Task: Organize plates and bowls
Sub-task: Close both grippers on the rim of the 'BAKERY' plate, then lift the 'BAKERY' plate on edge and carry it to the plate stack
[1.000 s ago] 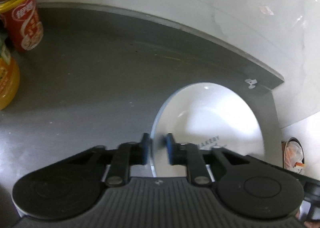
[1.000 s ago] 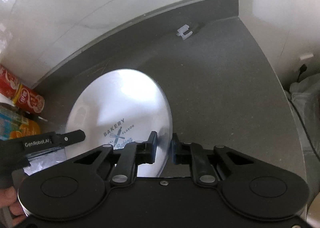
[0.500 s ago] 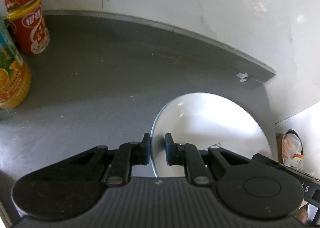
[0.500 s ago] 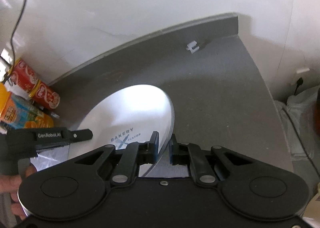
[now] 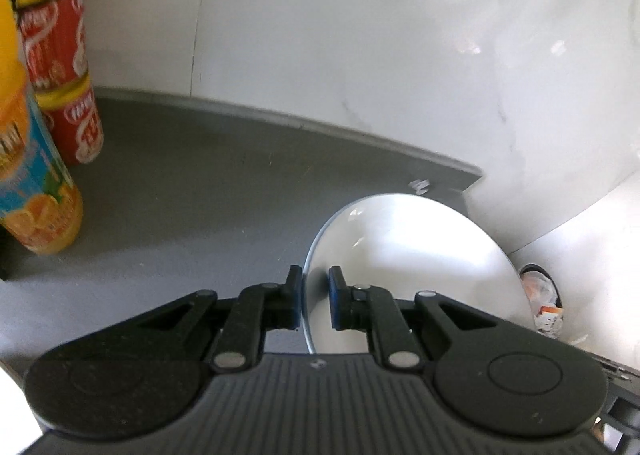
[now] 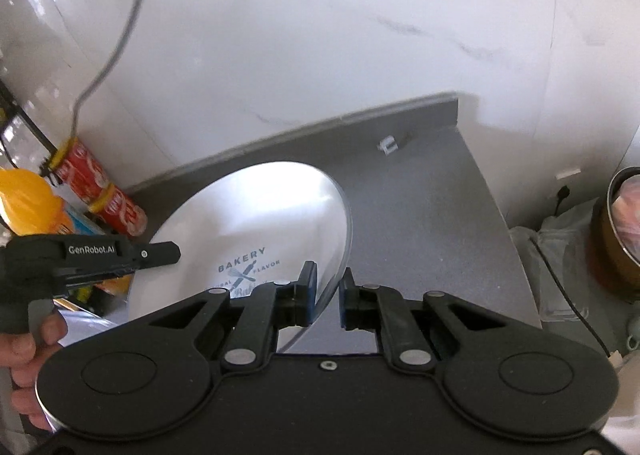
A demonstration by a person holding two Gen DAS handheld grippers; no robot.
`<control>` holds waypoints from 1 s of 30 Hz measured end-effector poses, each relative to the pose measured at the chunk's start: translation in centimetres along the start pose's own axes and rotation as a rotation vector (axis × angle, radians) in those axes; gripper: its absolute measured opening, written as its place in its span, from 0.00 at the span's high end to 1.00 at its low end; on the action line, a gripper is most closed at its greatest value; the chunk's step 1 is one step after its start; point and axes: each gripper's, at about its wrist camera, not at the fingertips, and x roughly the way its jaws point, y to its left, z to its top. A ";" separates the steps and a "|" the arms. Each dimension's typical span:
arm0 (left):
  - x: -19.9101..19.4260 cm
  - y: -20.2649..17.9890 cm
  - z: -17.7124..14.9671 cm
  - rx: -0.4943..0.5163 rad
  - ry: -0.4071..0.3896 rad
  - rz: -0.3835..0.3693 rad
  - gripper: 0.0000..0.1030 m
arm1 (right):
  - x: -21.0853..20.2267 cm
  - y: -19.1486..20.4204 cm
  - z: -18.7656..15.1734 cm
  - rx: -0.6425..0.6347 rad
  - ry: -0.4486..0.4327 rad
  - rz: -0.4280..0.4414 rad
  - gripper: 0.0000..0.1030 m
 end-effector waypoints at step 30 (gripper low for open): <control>-13.7 13.8 -2.3 -0.041 -0.075 -0.018 0.89 | -2.4 14.4 -7.3 -0.038 -0.020 0.077 0.88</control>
